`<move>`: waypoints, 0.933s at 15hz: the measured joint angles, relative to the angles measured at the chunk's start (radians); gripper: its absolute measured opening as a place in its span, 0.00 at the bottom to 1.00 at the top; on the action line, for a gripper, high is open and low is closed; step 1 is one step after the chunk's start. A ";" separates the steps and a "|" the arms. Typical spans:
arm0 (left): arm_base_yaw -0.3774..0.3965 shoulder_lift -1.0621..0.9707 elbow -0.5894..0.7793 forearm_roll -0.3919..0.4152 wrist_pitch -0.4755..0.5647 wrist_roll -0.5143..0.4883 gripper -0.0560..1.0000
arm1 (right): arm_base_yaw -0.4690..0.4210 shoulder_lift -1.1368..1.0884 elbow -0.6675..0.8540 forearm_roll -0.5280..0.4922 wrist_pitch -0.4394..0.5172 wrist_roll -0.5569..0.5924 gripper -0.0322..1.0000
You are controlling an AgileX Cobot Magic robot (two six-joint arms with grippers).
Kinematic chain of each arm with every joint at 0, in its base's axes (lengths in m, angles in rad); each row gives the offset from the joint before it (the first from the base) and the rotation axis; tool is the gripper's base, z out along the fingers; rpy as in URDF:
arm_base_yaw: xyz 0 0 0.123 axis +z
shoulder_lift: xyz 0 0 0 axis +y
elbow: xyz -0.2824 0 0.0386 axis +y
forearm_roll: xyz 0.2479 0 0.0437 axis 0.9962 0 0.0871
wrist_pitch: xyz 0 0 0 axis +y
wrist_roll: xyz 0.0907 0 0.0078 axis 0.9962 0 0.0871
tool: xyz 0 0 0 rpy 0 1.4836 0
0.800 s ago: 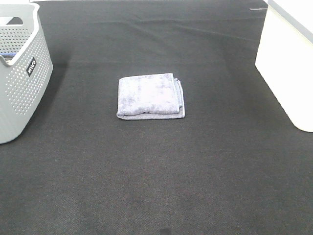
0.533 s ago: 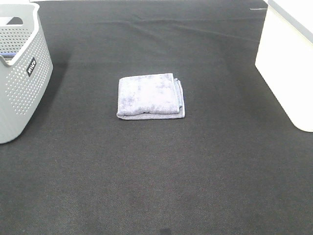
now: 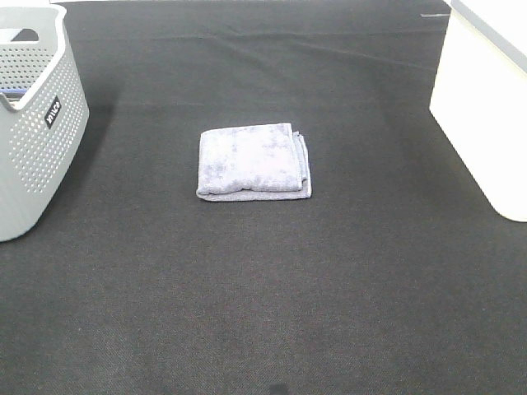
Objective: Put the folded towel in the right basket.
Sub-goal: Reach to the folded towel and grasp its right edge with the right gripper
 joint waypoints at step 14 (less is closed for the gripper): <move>0.000 0.000 0.000 0.000 0.000 0.000 0.98 | 0.000 0.000 0.000 0.000 0.000 0.000 0.73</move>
